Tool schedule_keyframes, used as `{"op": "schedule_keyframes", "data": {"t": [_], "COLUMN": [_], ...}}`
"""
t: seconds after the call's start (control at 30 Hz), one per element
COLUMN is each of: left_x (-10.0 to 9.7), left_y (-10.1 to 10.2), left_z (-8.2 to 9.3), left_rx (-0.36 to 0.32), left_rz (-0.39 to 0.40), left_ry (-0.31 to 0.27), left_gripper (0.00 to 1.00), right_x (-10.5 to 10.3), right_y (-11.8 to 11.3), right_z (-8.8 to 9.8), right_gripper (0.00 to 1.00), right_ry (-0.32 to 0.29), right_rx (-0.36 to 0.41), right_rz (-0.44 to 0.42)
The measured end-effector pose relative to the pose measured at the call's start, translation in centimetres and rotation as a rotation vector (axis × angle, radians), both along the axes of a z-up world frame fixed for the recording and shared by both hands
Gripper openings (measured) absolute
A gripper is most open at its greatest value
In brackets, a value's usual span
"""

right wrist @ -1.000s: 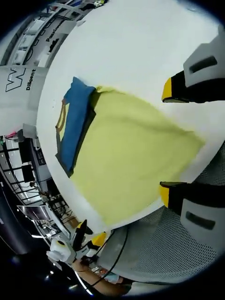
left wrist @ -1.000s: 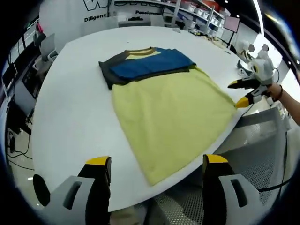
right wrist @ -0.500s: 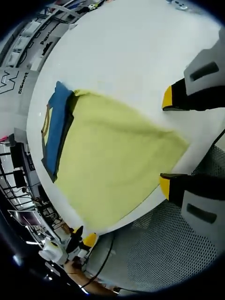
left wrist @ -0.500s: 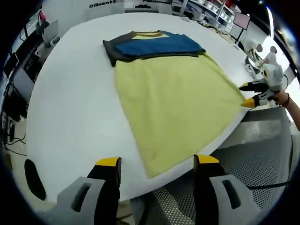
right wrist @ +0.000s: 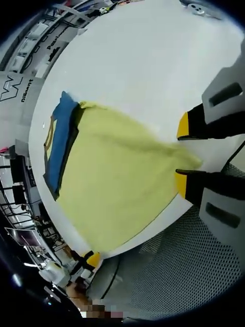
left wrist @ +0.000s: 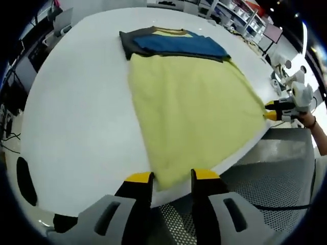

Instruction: Fold the garment on the visible template until the final outline fits inside the template.

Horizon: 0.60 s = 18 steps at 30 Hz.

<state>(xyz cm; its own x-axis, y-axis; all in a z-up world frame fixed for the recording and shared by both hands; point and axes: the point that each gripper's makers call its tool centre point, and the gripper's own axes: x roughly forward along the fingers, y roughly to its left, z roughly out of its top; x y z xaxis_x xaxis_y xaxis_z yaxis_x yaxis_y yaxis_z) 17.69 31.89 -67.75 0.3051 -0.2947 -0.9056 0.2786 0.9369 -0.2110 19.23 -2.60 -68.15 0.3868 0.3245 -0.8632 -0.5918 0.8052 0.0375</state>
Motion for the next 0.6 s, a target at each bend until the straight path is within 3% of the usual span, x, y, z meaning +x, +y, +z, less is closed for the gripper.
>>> {"op": "schedule_keyframes", "data": {"t": [0.23, 0.3, 0.6], "left_x": [-0.11, -0.05, -0.16], "left_y": [0.66, 1.05, 0.54], "left_z": [-0.18, -0.43, -0.43], "left_rx": [0.032, 0.051, 0.057], "left_rz": [0.019, 0.020, -0.030], "left_ry": [0.016, 0.013, 0.020], "left_gripper": [0.19, 0.10, 0.07], "right_x": [-0.23, -0.23, -0.52], "right_y": [-0.12, -0.15, -0.05], "right_z": [-0.07, -0.02, 0.00], "right_gripper": [0.02, 0.02, 0.00], "right_ry": [0.000, -0.002, 0.012], "right_rx": [-0.002, 0.003, 0.011], "right_rz": [-0.004, -0.014, -0.014]}}
